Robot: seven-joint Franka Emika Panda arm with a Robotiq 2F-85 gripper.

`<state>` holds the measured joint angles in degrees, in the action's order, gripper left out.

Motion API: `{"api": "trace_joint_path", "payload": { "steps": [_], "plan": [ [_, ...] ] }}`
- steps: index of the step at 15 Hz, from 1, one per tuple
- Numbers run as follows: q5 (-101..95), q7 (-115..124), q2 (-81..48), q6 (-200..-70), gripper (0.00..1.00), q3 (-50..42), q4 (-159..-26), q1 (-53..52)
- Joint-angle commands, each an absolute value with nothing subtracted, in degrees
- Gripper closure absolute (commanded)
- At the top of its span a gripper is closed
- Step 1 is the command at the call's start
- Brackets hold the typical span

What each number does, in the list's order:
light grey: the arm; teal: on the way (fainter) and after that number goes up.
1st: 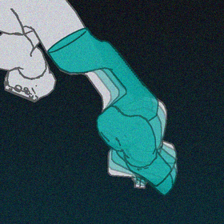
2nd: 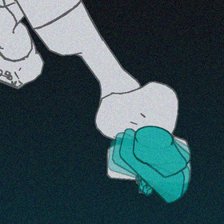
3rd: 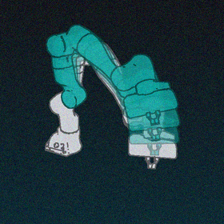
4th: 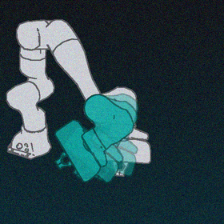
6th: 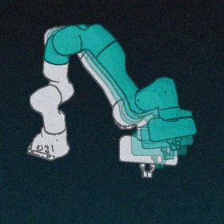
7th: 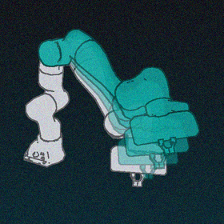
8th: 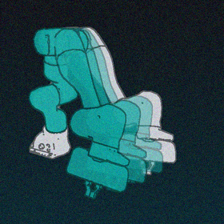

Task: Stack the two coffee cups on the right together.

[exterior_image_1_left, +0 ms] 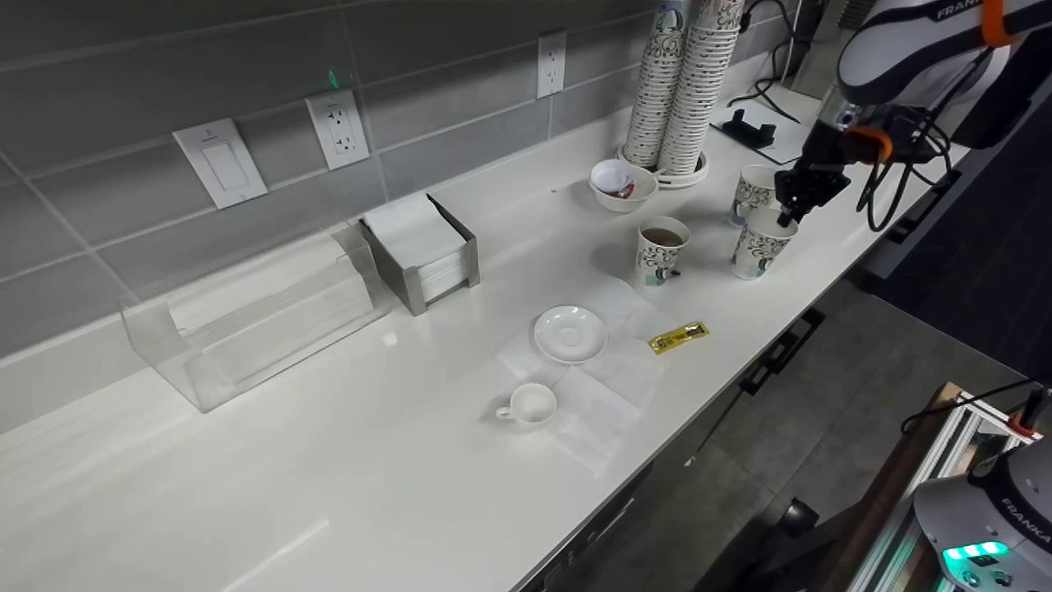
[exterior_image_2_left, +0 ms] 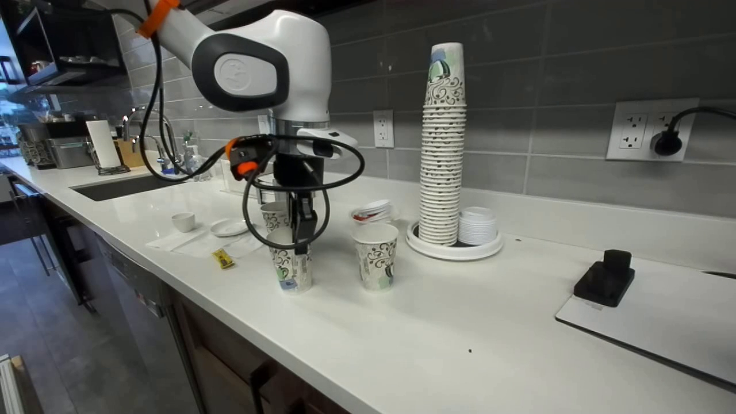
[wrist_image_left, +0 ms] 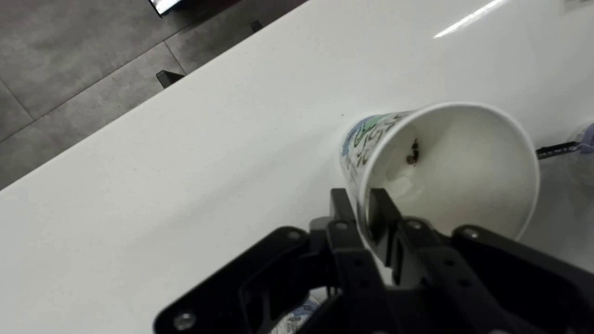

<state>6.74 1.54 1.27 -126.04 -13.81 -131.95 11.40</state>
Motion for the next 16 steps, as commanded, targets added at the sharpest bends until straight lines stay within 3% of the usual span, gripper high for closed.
{"api": "trace_joint_path", "payload": {
  "steps": [1, 10, 16],
  "plan": [
    [7.9, 1.0, 1.6, -122.3, 1.00, -13.7, -130.2, 12.1],
    [18.6, -7.5, 8.5, -112.8, 0.99, -17.6, -128.5, 14.8],
    [18.5, -18.0, 23.0, -121.7, 0.99, -18.9, -136.2, 14.3]
  ]
}}
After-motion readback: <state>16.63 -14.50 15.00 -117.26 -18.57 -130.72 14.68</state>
